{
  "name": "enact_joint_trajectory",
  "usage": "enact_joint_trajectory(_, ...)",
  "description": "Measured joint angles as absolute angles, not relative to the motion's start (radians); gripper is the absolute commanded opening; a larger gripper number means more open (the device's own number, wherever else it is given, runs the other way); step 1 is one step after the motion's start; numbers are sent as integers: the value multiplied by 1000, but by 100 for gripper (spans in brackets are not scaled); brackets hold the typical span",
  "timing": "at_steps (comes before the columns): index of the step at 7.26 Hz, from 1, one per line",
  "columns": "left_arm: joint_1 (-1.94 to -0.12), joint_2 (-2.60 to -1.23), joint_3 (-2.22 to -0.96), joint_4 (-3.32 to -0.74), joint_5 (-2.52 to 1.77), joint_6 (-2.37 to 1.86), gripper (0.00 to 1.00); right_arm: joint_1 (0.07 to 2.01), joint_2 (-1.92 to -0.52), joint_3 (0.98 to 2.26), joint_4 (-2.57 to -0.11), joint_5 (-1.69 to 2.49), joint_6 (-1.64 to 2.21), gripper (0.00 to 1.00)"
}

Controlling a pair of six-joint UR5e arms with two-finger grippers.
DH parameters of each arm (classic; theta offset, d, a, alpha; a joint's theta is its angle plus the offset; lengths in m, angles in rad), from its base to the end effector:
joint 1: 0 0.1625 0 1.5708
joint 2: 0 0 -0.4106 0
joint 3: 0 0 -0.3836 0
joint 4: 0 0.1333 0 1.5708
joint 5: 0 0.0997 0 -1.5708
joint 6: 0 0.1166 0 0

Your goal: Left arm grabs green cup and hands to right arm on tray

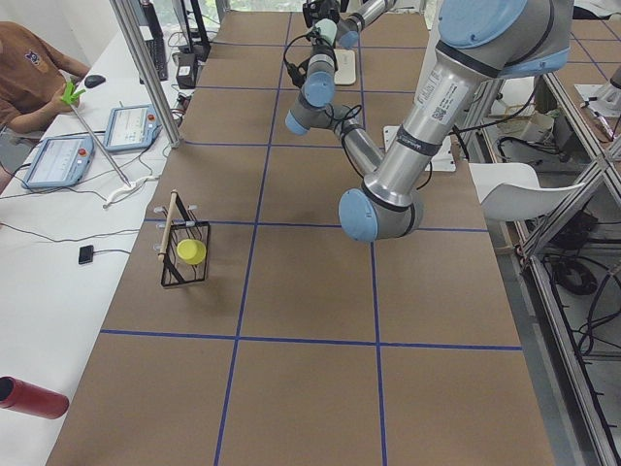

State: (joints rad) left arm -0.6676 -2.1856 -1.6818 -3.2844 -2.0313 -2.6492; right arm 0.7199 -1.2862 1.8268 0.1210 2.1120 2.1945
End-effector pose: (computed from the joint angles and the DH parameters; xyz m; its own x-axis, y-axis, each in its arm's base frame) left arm 0.3541 -0.3829 0.0992 -0.5735 -0.5531 -0.6043 -0.3727 0.8331 -0.4088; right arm -0.2989 -0.3595 0.2191 -0.5265 0.2041 0.8253 0.0592 0.9772 -0.2039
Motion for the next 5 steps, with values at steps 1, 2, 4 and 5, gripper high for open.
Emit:
enact_joint_trajectory(1,-658,-2181,-1682,-3300,-2000,-2656,0,690,-1282,1826,149,2059,2209,99)
enact_joint_trajectory(2,-647,-2179,-1679,-3314,-1968,-2659,0,658,-1279,1824,174,2011,2218,99)
enact_joint_trajectory(4,-616,-2178,-1677,-3327,-1934,-2660,0,606,-1274,1823,205,1939,2224,98)
enact_joint_trajectory(5,-606,-2178,-1677,-3328,-1925,-2660,0,597,-1273,1823,210,1925,2224,98)
